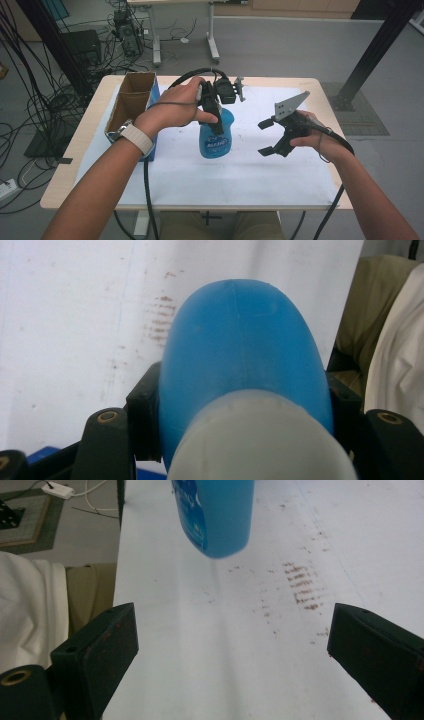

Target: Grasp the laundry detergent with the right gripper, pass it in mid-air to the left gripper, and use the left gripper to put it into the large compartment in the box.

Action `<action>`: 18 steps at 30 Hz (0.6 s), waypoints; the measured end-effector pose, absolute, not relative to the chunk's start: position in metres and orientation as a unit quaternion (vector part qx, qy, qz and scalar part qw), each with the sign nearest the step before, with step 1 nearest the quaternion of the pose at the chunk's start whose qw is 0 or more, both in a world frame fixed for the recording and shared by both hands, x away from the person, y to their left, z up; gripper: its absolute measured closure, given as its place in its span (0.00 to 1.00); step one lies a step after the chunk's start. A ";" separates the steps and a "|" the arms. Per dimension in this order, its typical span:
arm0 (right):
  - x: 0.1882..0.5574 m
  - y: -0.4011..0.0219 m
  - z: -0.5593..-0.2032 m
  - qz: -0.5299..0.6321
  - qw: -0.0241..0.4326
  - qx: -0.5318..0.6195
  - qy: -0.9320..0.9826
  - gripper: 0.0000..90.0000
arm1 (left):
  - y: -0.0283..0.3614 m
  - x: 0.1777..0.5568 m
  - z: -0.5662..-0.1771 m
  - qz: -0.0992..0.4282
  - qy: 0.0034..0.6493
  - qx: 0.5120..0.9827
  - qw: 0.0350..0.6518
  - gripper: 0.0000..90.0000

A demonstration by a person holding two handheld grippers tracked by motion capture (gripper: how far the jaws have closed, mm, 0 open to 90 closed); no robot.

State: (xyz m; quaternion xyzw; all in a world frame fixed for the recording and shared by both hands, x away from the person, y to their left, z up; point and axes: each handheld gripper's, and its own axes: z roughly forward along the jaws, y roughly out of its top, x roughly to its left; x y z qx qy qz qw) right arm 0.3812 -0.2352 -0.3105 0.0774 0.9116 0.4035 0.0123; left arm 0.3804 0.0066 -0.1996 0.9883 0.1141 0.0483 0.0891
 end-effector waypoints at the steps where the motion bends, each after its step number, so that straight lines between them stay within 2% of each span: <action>1: 0.381 -0.237 -0.310 0.400 0.014 0.078 0.913 0.07 | 0.008 0.381 -0.199 0.049 0.124 0.987 0.093 0.41; 18: 0.383 -0.261 -0.300 0.351 0.032 0.096 0.931 0.08 | 0.023 0.392 -0.170 0.075 0.223 0.968 0.090 0.42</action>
